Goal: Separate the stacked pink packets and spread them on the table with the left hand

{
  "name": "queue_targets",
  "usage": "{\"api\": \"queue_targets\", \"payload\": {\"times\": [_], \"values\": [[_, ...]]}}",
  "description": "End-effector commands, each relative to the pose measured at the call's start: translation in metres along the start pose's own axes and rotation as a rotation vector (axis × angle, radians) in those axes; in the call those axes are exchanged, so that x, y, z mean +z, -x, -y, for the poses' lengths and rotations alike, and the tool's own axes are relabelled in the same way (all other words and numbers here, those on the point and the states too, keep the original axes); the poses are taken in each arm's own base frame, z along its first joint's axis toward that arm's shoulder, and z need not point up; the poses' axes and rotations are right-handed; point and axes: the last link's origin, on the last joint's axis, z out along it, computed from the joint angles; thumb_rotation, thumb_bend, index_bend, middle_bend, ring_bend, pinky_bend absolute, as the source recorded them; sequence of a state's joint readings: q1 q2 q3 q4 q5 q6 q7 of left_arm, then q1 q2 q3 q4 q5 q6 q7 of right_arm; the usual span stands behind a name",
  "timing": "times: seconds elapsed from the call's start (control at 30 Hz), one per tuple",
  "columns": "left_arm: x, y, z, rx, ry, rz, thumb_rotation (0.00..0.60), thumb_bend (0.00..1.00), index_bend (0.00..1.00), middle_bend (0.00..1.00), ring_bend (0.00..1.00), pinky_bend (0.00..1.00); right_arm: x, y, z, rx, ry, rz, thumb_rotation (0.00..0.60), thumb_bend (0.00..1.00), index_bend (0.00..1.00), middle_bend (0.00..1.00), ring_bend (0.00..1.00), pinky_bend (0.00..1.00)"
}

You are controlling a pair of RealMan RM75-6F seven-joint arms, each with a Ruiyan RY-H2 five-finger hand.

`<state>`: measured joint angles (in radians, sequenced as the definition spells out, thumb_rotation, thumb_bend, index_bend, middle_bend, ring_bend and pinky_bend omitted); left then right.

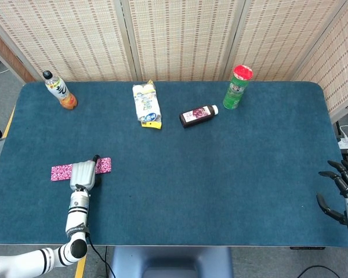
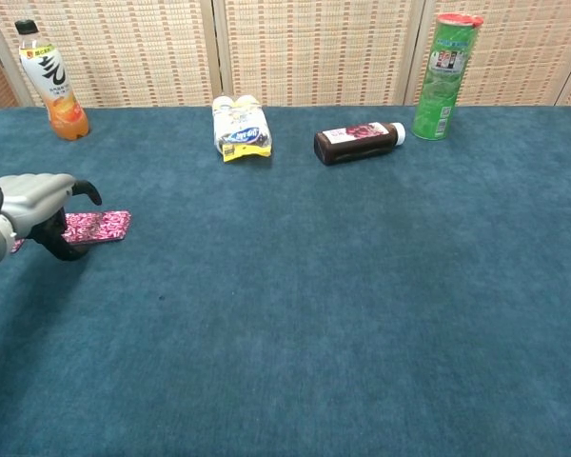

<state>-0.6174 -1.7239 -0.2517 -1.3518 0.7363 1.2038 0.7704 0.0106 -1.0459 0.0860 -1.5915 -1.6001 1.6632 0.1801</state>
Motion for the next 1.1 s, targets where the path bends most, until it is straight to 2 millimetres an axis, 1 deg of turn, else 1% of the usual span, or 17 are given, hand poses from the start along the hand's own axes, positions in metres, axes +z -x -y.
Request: {"api": "queue_targets", "payload": {"times": [0.03,0.43,0.97,1.1], "values": [[0.002,0.001,-0.002,0.009,-0.008,-0.004,0.600,0.30,0.23,1.00,1.00,1.00,0.000,0.000,0.000,-0.001,0.000,0.002,0.600,0.31,0.31,0.15,0.09,0.57],[0.013,0.001,-0.006,0.025,-0.035,0.005,0.600,0.30,0.25,1.00,1.00,1.00,0.000,0.002,0.001,-0.007,-0.002,0.014,0.600,0.31,0.31,0.15,0.09,0.57],[0.018,0.006,-0.009,0.036,-0.055,0.025,0.600,0.30,0.26,1.00,1.00,1.00,-0.001,0.002,0.001,-0.009,-0.006,0.020,0.600,0.31,0.31,0.15,0.09,0.57],[0.018,0.006,-0.010,0.035,-0.056,0.028,0.600,0.30,0.28,1.00,1.00,1.00,-0.001,0.002,0.001,-0.007,-0.007,0.016,0.600,0.31,0.31,0.15,0.09,0.57]]}}
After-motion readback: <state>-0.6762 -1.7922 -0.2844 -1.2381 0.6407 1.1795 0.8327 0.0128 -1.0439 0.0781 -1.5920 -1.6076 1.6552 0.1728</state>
